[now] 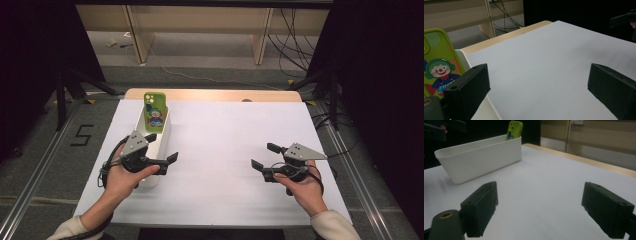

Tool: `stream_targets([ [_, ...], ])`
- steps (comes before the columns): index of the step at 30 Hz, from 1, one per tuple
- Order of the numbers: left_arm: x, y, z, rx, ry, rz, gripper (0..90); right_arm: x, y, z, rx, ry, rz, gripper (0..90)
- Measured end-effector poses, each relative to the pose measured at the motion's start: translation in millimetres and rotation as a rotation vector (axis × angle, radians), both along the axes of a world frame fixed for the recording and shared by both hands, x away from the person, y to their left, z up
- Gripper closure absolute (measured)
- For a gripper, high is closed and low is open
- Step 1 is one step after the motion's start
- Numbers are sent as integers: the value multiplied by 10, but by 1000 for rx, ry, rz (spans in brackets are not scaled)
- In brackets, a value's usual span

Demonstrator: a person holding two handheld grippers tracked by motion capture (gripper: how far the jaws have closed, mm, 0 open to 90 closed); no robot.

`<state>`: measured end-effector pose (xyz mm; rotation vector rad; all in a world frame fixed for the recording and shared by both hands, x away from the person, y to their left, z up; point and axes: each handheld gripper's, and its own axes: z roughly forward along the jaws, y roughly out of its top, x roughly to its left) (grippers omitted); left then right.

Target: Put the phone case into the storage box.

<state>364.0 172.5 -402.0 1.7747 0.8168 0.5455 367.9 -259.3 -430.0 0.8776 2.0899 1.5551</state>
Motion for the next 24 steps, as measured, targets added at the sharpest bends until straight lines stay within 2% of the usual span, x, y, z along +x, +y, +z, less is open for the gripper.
stream_targets([
  [4, -18, -10, -10, 19, -16, -6, 33, 1, -4, 1, 0, -1, -1, 147],
  [24, -44, -39, -32, 18, -35, -17, 37, 5, 9, 2, 6, -1, 4, 147],
])
